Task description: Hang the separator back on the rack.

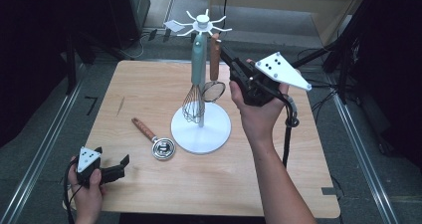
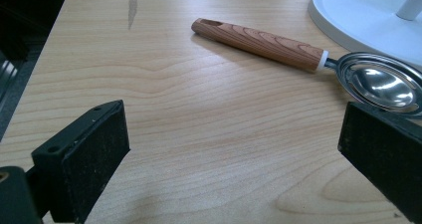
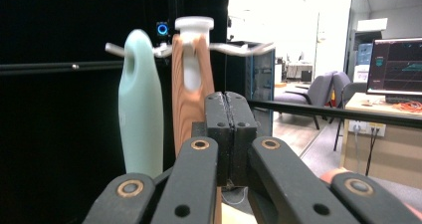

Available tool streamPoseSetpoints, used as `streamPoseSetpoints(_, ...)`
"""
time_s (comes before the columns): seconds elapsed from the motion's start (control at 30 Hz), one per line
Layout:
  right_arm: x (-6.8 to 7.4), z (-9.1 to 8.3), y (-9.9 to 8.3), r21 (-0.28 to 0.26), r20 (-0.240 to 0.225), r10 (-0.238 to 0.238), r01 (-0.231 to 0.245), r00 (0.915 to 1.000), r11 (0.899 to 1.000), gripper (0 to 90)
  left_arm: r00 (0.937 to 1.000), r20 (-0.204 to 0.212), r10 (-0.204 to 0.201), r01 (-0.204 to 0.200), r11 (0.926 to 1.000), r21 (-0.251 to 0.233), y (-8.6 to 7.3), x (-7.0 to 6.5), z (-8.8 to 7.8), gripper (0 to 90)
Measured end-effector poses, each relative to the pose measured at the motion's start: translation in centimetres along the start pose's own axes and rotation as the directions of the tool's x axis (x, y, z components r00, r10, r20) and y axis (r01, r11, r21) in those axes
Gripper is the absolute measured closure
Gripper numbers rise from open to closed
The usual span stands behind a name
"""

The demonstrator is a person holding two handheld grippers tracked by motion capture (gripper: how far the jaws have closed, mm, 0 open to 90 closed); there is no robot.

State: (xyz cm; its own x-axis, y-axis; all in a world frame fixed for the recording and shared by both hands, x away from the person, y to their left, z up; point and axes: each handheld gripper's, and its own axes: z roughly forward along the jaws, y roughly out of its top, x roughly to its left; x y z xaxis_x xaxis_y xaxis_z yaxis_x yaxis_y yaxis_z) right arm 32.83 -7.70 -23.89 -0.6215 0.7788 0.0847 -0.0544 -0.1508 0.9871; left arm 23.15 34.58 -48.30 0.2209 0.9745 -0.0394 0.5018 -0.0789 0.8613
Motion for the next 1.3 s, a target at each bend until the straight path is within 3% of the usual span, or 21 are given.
streamPoseSetpoints(0.3,0.1,0.2,1.5,-0.028,-0.015,-0.003,0.002,0.9999,1.0,90.0,1.0,0.005,-0.002,0.002,1.0,0.007,0.0,0.0,0.0,0.0)
streamPoseSetpoints(0.97,2.2,0.4,1.7,-0.018,-0.088,-0.058,0.057,0.9944,0.998,90.0,1.0,0.006,-0.005,0.005,1.0,0.001,0.0,0.0,0.0,0.0)
streamPoseSetpoints(1.3,-0.3,1.2,0.9,0.025,0.002,-0.001,0.001,1.0,1.0,90.0,1.0,0.006,-0.007,0.007,1.0,0.001,0.0,0.0,0.0,0.0)
